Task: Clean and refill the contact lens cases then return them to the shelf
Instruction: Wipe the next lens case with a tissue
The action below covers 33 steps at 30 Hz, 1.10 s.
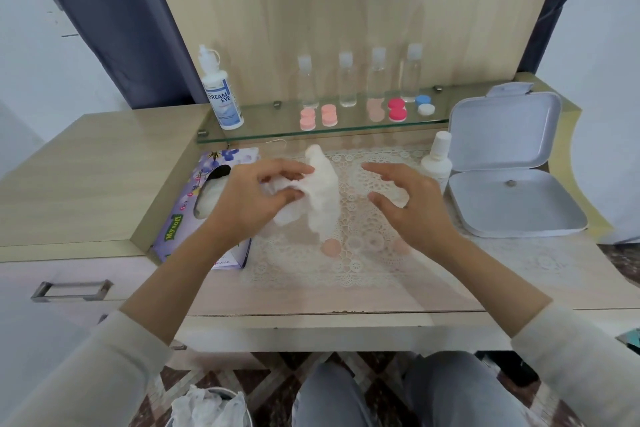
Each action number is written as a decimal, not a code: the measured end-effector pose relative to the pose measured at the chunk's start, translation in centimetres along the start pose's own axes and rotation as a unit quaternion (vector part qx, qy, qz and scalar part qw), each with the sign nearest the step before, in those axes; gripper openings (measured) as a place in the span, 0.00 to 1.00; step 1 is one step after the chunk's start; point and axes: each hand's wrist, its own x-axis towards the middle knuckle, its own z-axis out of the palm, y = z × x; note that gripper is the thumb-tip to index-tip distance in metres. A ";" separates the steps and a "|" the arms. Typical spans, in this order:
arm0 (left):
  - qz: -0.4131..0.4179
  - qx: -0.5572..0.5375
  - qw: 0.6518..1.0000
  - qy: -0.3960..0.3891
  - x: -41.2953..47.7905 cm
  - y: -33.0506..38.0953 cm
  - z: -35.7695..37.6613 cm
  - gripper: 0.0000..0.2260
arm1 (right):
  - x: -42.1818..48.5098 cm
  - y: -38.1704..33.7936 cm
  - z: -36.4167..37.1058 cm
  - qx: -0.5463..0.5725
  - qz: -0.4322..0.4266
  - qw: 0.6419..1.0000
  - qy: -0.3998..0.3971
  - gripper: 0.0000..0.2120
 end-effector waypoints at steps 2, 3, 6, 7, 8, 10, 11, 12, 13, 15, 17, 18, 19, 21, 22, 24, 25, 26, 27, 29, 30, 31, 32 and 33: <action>-0.026 -0.027 0.999 -0.026 -0.3 0.3 0.5 0.18 | 0.0 -0.6 -0.2 -0.032 -0.032 0.999 -0.023 0.24; -0.037 -0.038 0.998 -0.034 -0.4 0.3 0.8 0.19 | 0.0 -0.9 -0.4 -0.048 -0.037 0.997 -0.045 0.26; -0.062 -0.078 0.994 -0.046 -0.7 0.4 1.3 0.20 | 0.1 -1.2 -0.6 -0.072 -0.052 0.990 -0.106 0.23; -0.067 -0.090 0.993 -0.048 -0.8 0.4 1.4 0.20 | 0.0 -1.2 -0.5 -0.068 -0.055 0.990 -0.108 0.16; -0.071 -0.095 0.992 -0.050 -0.8 0.3 1.4 0.19 | -0.1 -1.3 -0.4 -0.060 -0.057 0.992 -0.098 0.10; -0.075 -0.090 0.992 -0.054 -1.0 -0.1 1.4 0.18 | -0.3 -1.1 -0.2 -0.045 -0.058 0.995 -0.071 0.02; -0.079 -0.089 0.991 -0.054 -1.0 -0.3 1.4 0.17 | -0.3 -1.0 -0.2 -0.041 -0.053 0.995 -0.068 0.01; -0.084 -0.097 0.990 -0.052 -1.0 -0.5 1.3 0.16 | -0.4 -0.8 -0.3 -0.037 -0.044 0.995 -0.077 0.02; -0.090 -0.113 0.988 -0.051 -1.1 -0.7 1.2 0.15 | -0.4 -0.7 -0.4 -0.034 -0.033 0.994 -0.097 0.05; -0.101 -0.152 0.981 -0.057 -1.2 -0.6 1.1 0.17 | -0.4 -0.8 -0.5 -0.010 -0.002 0.987 -0.157 0.16; -0.103 -0.175 0.977 -0.065 -1.2 -0.3 1.0 0.20 | -0.2 -1.2 -0.7 0.054 0.033 0.977 -0.203 0.23; -0.101 -0.181 0.976 -0.070 -1.2 -0.2 1.0 0.21 | -0.1 -1.5 -0.8 0.084 0.048 0.970 -0.223 0.26; -0.099 -0.185 0.975 -0.075 -1.2 0.0 1.0 0.20 | 0.1 -1.6 -0.9 0.109 0.060 0.962 -0.244 0.28; -0.098 -0.186 0.974 -0.082 -1.2 0.2 1.0 0.17 | 0.5 -1.8 -1.0 0.139 0.070 0.951 -0.267 0.31; -0.099 -0.182 0.975 -0.082 -1.1 0.1 0.9 0.16 | 0.6 -1.8 -0.9 0.141 0.066 0.954 -0.258 0.30; -0.102 -0.168 0.977 -0.079 -1.1 -0.2 0.9 0.16 | 0.5 -1.8 -0.6 0.121 0.054 0.968 -0.212 0.25; -0.105 -0.161 0.978 -0.076 -1.1 -0.4 0.8 0.15 | 0.4 -1.8 -0.5 0.112 0.050 0.975 -0.187 0.23; -0.109 -0.154 0.979 -0.074 -1.2 -0.6 0.8 0.15 | 0.2 -1.8 -0.5 0.107 0.043 0.979 -0.167 0.21; -0.113 -0.148 0.980 -0.071 -1.2 -0.9 0.8 0.15 | 0.1 -1.8 -0.5 0.105 0.033 0.982 -0.153 0.19; -0.121 -0.141 0.980 -0.070 -1.3 -1.2 0.8 0.15 | -0.1 -1.8 -0.6 0.100 0.020 0.985 -0.137 0.15; -0.125 -0.140 0.980 -0.071 -1.4 -1.3 0.8 0.15 | -0.1 -1.7 -0.6 0.094 0.024 0.987 -0.131 0.12; -0.130 -0.140 0.979 -0.070 -1.5 -1.4 0.9 0.15 | -0.2 -1.7 -0.6 0.085 0.035 0.988 -0.127 0.08; -0.137 -0.140 0.978 -0.067 -1.5 -1.5 0.9 0.15 | -0.2 -1.8 -0.6 0.077 0.047 0.988 -0.124 0.05; -0.145 -0.135 0.979 -0.059 -1.5 -1.6 1.0 0.15 | -0.3 -1.8 -0.6 0.072 0.057 0.989 -0.120 0.03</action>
